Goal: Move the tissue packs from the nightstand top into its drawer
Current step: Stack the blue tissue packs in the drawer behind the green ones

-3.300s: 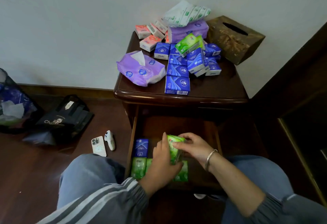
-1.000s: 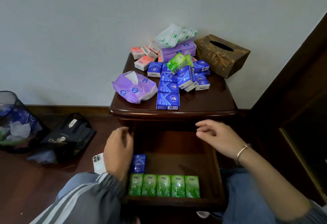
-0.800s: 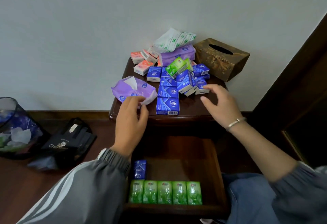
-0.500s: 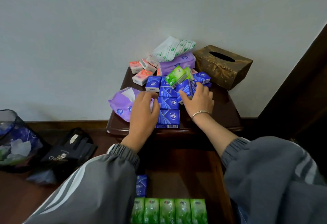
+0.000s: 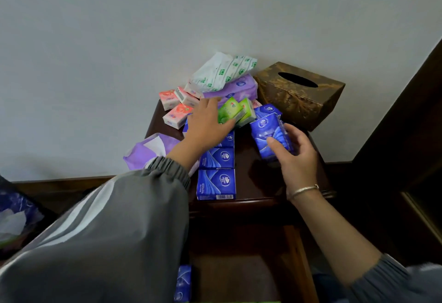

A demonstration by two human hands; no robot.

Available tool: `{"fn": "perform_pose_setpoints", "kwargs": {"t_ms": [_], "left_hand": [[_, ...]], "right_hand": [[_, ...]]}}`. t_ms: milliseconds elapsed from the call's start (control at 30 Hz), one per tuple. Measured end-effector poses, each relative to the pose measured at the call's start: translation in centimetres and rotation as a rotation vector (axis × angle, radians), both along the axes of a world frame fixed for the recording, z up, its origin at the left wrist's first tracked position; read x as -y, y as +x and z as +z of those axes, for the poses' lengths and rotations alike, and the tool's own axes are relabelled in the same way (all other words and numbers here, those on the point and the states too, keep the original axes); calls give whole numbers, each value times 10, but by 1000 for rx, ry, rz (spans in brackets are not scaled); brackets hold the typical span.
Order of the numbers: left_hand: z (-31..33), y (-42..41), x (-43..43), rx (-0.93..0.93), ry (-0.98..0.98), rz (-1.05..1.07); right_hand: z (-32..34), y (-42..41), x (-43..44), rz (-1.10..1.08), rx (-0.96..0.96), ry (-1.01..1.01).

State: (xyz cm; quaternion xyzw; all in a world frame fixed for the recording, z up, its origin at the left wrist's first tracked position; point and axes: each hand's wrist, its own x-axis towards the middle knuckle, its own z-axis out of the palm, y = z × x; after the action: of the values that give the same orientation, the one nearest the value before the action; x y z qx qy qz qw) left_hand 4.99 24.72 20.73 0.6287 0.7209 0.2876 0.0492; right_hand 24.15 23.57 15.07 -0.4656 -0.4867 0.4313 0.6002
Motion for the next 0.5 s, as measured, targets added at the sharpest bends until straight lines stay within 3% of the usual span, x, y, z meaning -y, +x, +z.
{"fn": "perform_pose_setpoints", "kwargs": {"t_ms": [133,300,500], "left_hand": [[-8,12,-20,-102,-53,-1],[-19,22,-36,-331,-17,-2],[-22,19,-47,-188,0,-14]], "right_hand": [[-5,19,4,-22,-52,-18],[-19,21,7,-71,58,22],[-20,19,10,-123,183,76]]}}
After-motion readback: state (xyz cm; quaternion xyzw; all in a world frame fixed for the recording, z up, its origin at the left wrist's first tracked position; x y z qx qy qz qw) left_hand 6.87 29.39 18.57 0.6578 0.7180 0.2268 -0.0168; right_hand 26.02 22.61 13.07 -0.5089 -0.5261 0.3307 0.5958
